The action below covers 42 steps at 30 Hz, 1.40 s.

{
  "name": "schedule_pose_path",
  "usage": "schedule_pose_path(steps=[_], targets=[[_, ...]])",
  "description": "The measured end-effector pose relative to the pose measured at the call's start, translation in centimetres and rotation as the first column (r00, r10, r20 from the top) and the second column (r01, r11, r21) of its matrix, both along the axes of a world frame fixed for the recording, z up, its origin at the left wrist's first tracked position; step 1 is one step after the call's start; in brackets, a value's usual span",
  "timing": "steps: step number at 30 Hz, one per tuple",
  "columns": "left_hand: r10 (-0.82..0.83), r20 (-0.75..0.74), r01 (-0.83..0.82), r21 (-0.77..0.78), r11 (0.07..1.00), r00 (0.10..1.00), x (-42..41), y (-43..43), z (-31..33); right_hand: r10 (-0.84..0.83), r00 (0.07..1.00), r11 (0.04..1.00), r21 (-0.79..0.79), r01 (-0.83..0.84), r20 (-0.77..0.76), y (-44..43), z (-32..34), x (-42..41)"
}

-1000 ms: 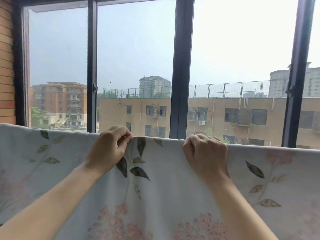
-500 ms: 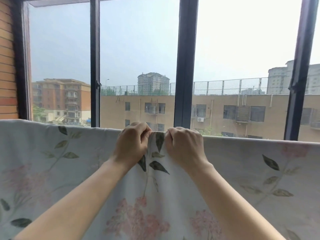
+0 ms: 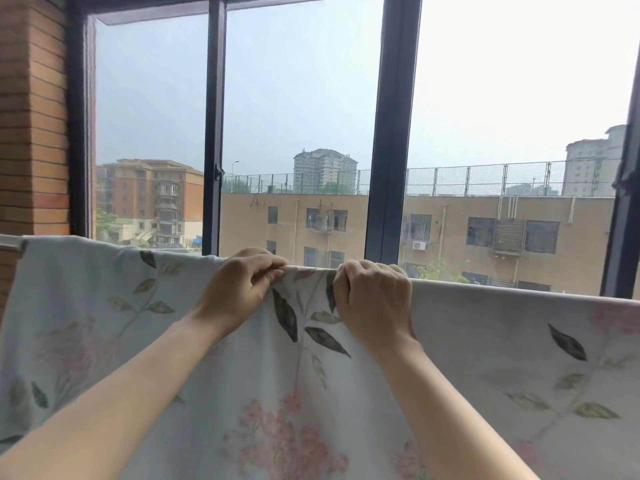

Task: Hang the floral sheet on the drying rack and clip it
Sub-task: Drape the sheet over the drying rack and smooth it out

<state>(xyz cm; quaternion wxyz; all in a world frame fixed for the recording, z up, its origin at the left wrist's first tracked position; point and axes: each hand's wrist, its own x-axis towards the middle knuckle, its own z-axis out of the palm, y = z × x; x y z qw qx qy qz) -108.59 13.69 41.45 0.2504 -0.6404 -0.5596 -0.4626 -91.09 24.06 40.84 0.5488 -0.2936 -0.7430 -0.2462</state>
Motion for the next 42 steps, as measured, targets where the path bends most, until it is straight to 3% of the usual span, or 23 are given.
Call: schedule_pose_path(steps=[3,16,21,26,31,42], targets=[[-0.013,0.037,0.014,-0.007,1.0,0.999,-0.6,0.0,0.1,0.003,1.0,1.0,0.007,-0.003,0.0,0.0,0.0,-0.3],[0.012,-0.065,-0.013,-0.017,1.0,0.998,-2.3,-0.6,-0.1,-0.028,0.999,1.0,0.003,0.028,0.031,0.1,0.0,0.0],[0.024,-0.031,-0.024,0.001,1.0,0.999,-2.0,-0.1,-0.4,-0.022,1.0,0.992,-0.122,0.024,0.02,-0.7,0.7,0.0],[0.016,-0.018,-0.016,-0.012,1.0,1.0,-1.5,0.0,-0.2,0.074,0.986,0.982,-0.186,-0.045,0.152,-2.8,1.8,-3.7],[0.007,-0.02,-0.008,-0.03,1.0,1.0,-1.9,-0.4,-0.4,0.002,1.0,0.999,-0.051,-0.002,-0.007,-2.1,-0.1,-5.9],[-0.031,-0.059,0.032,0.001,1.0,0.998,-2.5,-0.9,-0.3,-0.028,0.999,1.0,0.013,0.028,-0.041,-2.1,-0.1,-5.6]])
